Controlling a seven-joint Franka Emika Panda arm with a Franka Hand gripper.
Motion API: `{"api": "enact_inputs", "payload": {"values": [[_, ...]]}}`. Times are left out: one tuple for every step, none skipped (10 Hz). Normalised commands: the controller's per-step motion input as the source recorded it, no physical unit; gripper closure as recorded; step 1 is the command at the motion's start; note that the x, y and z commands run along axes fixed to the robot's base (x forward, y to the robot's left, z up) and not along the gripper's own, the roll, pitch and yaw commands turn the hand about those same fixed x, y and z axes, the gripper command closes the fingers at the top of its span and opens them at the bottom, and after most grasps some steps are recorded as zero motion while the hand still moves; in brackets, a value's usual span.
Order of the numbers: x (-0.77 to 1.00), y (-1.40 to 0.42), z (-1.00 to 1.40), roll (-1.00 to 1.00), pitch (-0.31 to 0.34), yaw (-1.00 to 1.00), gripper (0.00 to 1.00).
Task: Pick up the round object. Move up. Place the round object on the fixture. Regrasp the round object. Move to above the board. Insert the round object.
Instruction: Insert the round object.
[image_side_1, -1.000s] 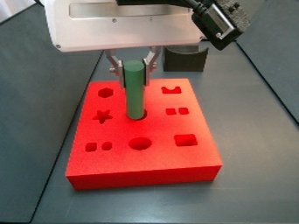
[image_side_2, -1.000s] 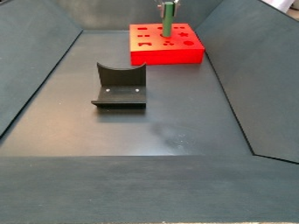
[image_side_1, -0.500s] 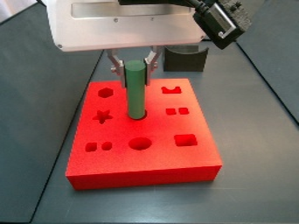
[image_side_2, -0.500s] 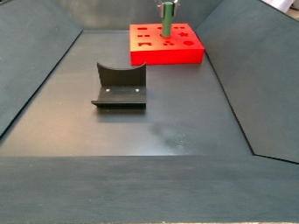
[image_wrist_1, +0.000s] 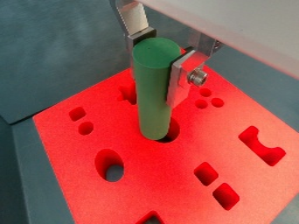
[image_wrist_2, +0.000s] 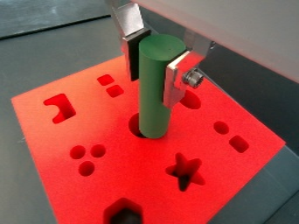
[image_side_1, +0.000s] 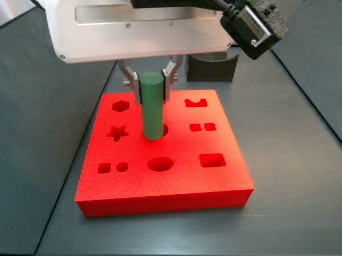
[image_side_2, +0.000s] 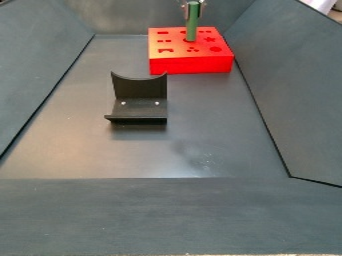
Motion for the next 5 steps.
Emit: {"api": "enact_inputs", "payload": {"values": [[0.04, 0.03, -0.36, 0.07, -0.094, 0.33, 1.0], [0.04, 0.03, -0.22, 0.04, -0.053, 0.26, 1.0], [0.0, 0.0, -0.15, 0.0, -0.037, 0.16, 1.0], [0.0, 0.0, -0.11, 0.0, -0.043, 0.11, 1.0], [0.0, 0.02, -0.04, 0.0, -0.014, 0.1, 1.0]]}}
